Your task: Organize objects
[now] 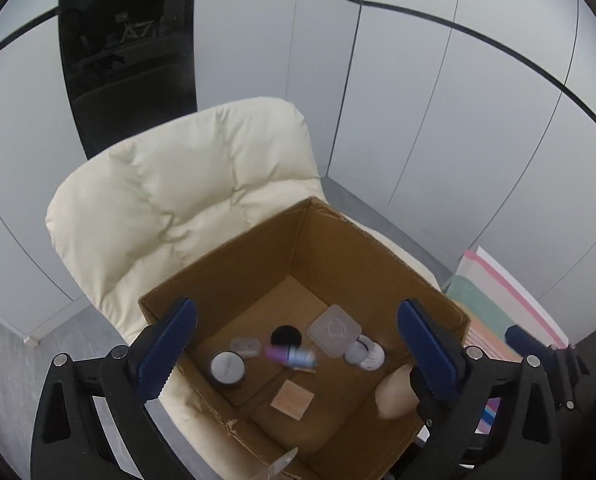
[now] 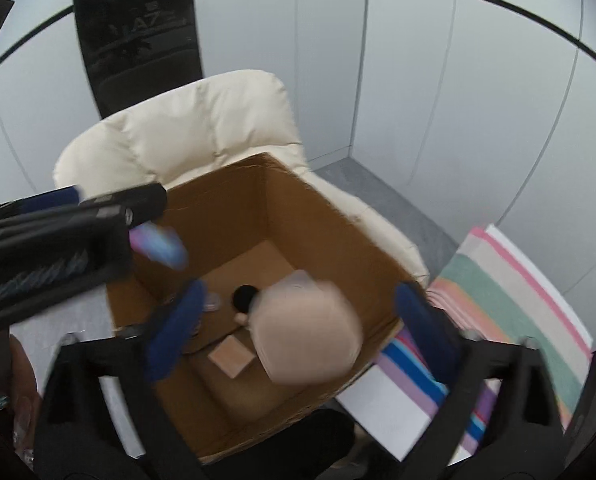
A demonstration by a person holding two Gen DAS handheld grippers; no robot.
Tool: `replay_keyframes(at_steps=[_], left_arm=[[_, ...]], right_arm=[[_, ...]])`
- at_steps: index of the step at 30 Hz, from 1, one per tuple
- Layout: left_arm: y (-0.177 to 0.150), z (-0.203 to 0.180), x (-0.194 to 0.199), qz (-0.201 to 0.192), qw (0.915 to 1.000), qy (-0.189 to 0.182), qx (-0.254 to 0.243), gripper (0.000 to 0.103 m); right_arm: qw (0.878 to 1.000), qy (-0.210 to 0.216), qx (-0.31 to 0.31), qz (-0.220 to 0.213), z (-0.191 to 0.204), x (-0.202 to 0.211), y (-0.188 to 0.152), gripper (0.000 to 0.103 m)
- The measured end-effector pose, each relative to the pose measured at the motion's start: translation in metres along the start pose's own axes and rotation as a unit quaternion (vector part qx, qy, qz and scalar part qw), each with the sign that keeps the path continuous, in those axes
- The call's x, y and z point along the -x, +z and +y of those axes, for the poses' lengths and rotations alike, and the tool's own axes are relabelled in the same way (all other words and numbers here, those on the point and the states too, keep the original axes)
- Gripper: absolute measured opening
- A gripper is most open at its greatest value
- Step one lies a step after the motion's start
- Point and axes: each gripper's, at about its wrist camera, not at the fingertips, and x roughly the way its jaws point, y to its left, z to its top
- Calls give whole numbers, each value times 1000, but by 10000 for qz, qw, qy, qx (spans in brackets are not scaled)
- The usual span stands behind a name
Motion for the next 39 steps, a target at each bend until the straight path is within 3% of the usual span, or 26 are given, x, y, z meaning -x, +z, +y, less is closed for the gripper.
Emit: replay_keyframes(at_steps=[4,11,13,16,18,22,26,30,32,35,39], left_arm=[[1,2,0,45,10000,61,31,101],[0,13,4,296,9994,90,145,101],[-1,14,8,302,9995,-79,97,101],[-4,8,18,204,9974,-670,-167,103],[-6,2,21,608,9946,-836,-114,103],[-10,-15,35,1147,9852,-1201,-424,103],[-14,-35,68,1154,9864,-623,-991,103],[-15,-47,104,1341,9817,-633,-1198,103],[-17,-57,121,1415,9794,-396,-1384,103],[-24,-75,143,1376,9714,-299,-1913,103],[-31,-90,172,1376,9634,-355,-2275,103]], right_arm=[[9995,84,-277,104,-10,-2,-2,101],[9986,-130,-500,136,-19,14,-4,101],[9977,-204,-590,257,-23,20,-5,101],[9957,-127,-868,290,-34,36,-11,101],[9935,77,-1098,299,-43,48,-19,101],[9861,-138,-1651,156,-61,83,-36,101],[9730,-291,-2271,280,-82,125,-48,101],[9455,-854,-3062,698,-104,163,-68,101],[9370,-1198,-3110,1050,-110,177,-74,101],[9338,-1347,-3014,1383,-115,198,-80,101],[9292,-1353,-3248,1129,-111,238,-85,101]])
